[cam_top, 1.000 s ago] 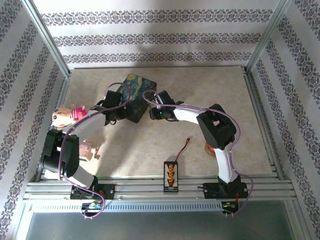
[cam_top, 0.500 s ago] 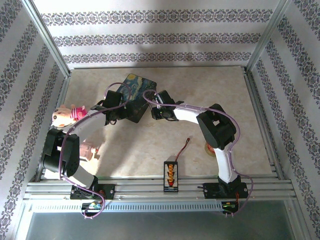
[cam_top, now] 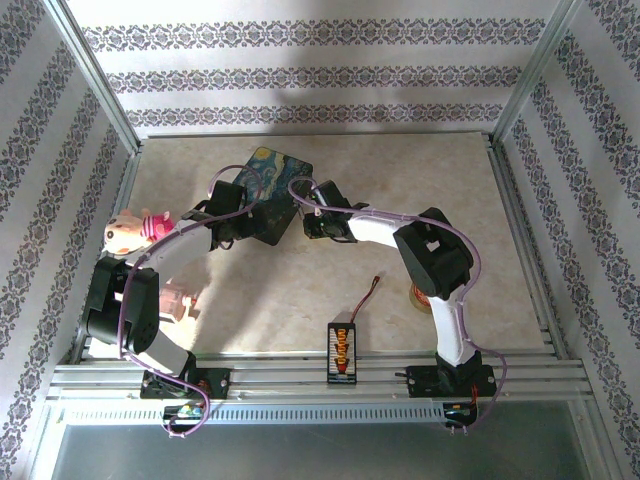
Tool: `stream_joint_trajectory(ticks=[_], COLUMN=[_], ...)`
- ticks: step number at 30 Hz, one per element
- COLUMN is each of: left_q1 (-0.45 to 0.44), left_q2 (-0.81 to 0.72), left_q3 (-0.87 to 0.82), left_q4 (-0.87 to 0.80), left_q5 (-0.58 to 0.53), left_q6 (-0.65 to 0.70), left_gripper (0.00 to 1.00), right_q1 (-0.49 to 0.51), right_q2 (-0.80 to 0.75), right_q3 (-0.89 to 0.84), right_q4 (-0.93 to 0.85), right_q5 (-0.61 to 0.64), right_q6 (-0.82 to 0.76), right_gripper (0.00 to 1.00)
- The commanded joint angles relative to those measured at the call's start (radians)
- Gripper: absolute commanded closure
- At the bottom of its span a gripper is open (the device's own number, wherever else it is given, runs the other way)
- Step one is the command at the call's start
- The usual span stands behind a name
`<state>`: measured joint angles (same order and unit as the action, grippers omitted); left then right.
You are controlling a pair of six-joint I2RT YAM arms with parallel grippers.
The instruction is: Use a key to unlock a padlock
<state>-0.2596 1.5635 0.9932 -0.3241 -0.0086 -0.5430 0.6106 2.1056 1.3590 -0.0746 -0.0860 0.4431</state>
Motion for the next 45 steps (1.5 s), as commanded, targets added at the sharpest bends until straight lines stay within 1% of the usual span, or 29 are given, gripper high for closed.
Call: stream_joint_trajectory(ticks=[1, 7, 15, 22, 32, 38, 45], left_q1=[0.011, 0.009, 0.009, 0.009, 0.009, 0.009, 0.010], left_q2=[0.025, 0.024, 0.023, 0.021, 0.016, 0.012, 0.011], left_q3=[-0.027, -0.029, -0.036, -0.043, -0.054, -0.058, -0.060], left_q4=[-0.081, -0.078, -0.075, -0.069, -0.061, -0.056, -0.055], left_q5=[-0.056, -0.048, -0.044, -0.039, -0.034, -0.030, -0.027], left_q6=[0.013, 0.011, 0.010, 0.009, 0.008, 0.006, 0.008], left_gripper=[0.01, 0.01, 0.01, 0.01, 0.01, 0.01, 0.01], right_q1=[0.000, 0.006, 0.017, 0.020, 0.026, 0.039, 0.040], right_q2=[-0.012, -0.034, -0.035, -0.039, -0.028, -0.019, -0.007], right_q3=[-0.030, -0.029, -0.020, -0.055, -0.128, -0.146, -0.141], right_q4=[0.043, 0.061, 0.108, 0.199, 0.337, 0.375, 0.386], right_q5=[0.029, 0.037, 0.012, -0.015, 0.008, 0.044, 0.058], right_q6=[0.034, 0.078, 0.168, 0.332, 0.534, 0.588, 0.594], right_gripper=[1.00, 1.00, 1.00, 1.00, 1.00, 1.00, 1.00])
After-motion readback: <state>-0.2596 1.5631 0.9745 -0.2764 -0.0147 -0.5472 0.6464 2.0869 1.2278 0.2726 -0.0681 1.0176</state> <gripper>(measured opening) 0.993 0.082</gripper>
